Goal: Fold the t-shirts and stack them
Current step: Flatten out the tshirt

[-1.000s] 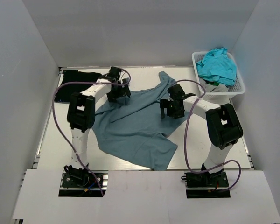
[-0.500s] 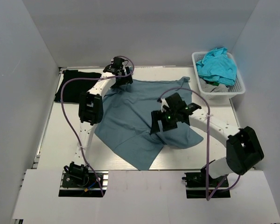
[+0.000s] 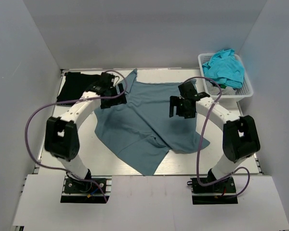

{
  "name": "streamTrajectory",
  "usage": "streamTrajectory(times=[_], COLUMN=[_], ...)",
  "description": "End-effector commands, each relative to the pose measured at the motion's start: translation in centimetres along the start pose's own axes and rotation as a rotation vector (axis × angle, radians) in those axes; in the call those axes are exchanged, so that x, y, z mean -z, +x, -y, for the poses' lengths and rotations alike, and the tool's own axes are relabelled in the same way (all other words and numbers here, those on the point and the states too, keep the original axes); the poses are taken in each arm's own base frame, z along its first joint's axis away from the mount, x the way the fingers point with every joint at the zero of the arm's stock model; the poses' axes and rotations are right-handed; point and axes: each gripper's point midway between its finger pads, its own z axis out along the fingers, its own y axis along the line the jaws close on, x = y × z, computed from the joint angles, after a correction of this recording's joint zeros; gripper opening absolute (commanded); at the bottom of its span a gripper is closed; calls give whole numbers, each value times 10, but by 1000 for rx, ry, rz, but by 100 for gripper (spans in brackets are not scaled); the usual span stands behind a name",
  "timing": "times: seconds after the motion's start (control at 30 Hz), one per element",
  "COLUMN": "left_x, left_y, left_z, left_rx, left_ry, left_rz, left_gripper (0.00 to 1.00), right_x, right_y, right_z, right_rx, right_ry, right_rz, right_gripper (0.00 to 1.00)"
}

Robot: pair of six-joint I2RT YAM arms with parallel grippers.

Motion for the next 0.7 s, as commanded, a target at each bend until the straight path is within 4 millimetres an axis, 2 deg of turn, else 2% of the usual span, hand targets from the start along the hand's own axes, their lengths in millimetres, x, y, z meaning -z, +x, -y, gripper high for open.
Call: streamTrajectory(times=[0.0, 0.03, 0.1, 0.17, 0.23, 0.33, 0.37, 0.4, 0.43, 0.47, 0.5, 0.53, 0.57, 0.6, 0.63, 0.67], left_x=[-2, -9, -13, -26, -35, -56, -61, -67, -82, -90, -94, -109, -115, -118, -118, -128], left_y=[50, 70, 83, 96, 92, 93, 89, 75, 81, 75, 55, 56, 50, 19, 16, 3], left_z=[-10, -19, -28, -35, -33, -47, -55, -55, -62, -70, -67, -81, -85, -78, -87, -85], left_rx=[78, 91, 89, 85, 84, 46, 35, 43, -2, 2, -19, -55, -78, -95, -127, -144], left_ry=[26, 4, -35, -77, -81, -174, -213, -220, -250, -283, -303, -382, -417, -426, -485, -497], left_rz=[-77, -117, -158, -214, -221, -251, -248, -231, -258, -246, -217, -229, -227, -170, -179, -161], left_gripper=[100, 100, 100, 100, 100, 100, 100, 100, 100, 100, 100, 100, 100, 100, 100, 100], right_x=[-7, -14, -30, -35, -47, -60, -61, -69, -73, -74, -79, -77, -82, -83, -82, -81], right_y=[-26, -25, -24, -30, -27, -28, -29, -26, -30, -30, -33, -36, -34, -43, -43, -58], right_z=[15, 20, 26, 33, 45, 61, 67, 76, 83, 90, 93, 100, 106, 115, 118, 116], right_rx=[-25, -46, -71, -97, -122, -157, -168, -179, -181, -186, -189, -188, -187, -195, -190, -186], right_ry=[60, 68, 76, 86, 126, 162, 176, 210, 249, 279, 298, 338, 366, 401, 414, 394], right_rz=[63, 50, 19, 16, -14, -23, -25, -40, -36, -40, -42, -45, -62, -45, -57, -34], right_gripper=[90, 90, 90, 90, 90, 90, 90, 90, 90, 90, 90, 90, 90, 90, 90, 90])
